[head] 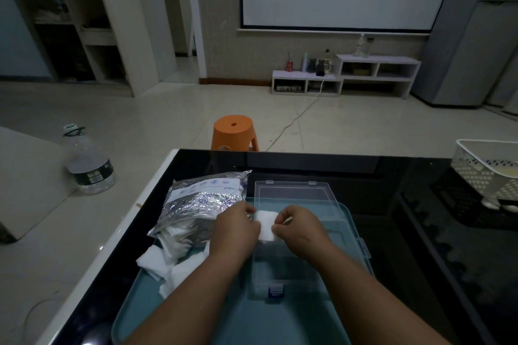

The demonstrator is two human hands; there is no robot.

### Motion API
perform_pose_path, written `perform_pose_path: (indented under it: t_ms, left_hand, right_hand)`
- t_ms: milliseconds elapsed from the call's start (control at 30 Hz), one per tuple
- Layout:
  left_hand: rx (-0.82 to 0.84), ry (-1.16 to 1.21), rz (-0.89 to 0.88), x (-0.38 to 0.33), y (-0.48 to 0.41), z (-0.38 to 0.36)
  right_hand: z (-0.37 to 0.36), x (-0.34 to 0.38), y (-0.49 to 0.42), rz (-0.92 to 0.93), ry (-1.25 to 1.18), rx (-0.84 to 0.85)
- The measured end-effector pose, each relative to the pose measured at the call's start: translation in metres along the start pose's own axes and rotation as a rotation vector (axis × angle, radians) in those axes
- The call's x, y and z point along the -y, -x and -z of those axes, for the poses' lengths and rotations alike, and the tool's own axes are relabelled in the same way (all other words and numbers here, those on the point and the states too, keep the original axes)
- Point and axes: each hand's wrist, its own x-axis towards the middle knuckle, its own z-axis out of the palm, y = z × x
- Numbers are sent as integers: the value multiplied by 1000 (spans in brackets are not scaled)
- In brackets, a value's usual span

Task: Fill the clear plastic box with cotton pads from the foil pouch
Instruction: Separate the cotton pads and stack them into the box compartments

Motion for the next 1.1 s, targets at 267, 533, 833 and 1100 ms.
perform_pose_path:
  t_ms: [267,533,833,1100]
  left_hand:
    - [97,-203,-154,3,1,-5]
    - [119,-195,-116,7,3,-5]
    - [176,-218,-132,9,0,-2]
    - [239,19,-100,9,-8,20]
  right_hand:
    - [-7,-2,2,-1,198,26]
    - [-8,0,0,1,266,55]
    - [-9,1,-1,14,341,14]
    - [4,7,4,50,161,-18]
